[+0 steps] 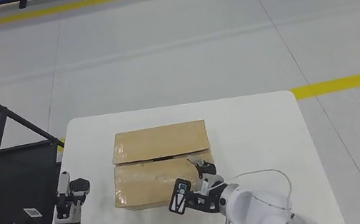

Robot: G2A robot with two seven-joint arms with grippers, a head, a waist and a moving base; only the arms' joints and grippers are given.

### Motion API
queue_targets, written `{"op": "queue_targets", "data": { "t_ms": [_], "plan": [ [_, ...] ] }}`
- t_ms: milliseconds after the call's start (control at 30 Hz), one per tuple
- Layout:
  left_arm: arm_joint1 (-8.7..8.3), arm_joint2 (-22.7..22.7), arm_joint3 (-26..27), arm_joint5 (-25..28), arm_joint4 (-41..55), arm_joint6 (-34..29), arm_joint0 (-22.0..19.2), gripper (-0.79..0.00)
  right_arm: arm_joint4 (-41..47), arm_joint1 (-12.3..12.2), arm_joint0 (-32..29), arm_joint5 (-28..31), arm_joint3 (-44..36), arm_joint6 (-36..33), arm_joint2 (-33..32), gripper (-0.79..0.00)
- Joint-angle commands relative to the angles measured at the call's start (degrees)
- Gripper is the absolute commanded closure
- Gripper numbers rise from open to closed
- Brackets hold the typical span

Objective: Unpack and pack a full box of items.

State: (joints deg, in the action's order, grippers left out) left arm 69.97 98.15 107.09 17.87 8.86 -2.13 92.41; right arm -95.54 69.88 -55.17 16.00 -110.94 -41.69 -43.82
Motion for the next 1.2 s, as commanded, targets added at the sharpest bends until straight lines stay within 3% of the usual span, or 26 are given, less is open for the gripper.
{"op": "queue_targets", "data": {
  "t_ms": [0, 67, 133, 233, 767, 800, 867, 967, 1000, 1167],
  "plan": [
    [0.07, -0.22, -0.05, -0.05, -0.15, -0.08, -0.05, -0.785, -2.98, 0.45, 0.48, -1.13, 0.15, -1.22, 1.46, -0.662],
    [0.13, -0.41, -0.09, -0.10, -0.42, -0.12, -0.17, -0.785, -6.07, 0.98, 0.79, -2.59, 0.10, -2.59, 2.99, -0.563],
    [0.20, -0.58, -0.15, -0.23, -0.63, -0.09, -0.27, -0.785, -8.12, 1.46, 0.96, -3.44, 0.26, -3.17, 4.13, -0.379],
    [0.29, -0.70, -0.15, -0.25, -0.84, -0.11, -0.34, -0.785, -8.30, 2.15, 1.42, -2.83, 1.06, -4.35, 5.01, -0.348],
    [0.67, -0.29, -0.40, -0.49, -0.78, -0.48, -0.58, -0.785, -4.37, 4.87, 3.35, 2.01, 4.59, -7.90, 5.24, -0.342],
    [0.69, -0.27, -0.42, -0.47, -0.78, -0.52, -0.59, -0.785, -4.47, 5.03, 3.35, 1.97, 4.68, -8.55, 5.32, -0.323],
    [0.74, -0.25, -0.43, -0.48, -0.79, -0.59, -0.62, -0.785, -4.45, 5.33, 3.50, 2.07, 4.80, -9.03, 5.30, -0.160],
    [0.81, -0.22, -0.45, -0.34, -0.84, -0.60, -0.65, -0.785, -4.58, 5.67, 3.53, 2.56, 4.93, -9.33, 5.16, -0.071],
    [0.83, -0.19, -0.45, -0.33, -0.86, -0.62, -0.64, -0.785, -4.74, 5.76, 3.51, 2.77, 4.84, -9.43, 5.11, 0.000],
    [0.95, 0.12, -0.45, 0.06, -0.49, -0.71, -0.34, -0.785, -6.09, 6.16, 3.27, 3.49, 3.98, -10.03, 4.88, 0.000]
  ]
}}
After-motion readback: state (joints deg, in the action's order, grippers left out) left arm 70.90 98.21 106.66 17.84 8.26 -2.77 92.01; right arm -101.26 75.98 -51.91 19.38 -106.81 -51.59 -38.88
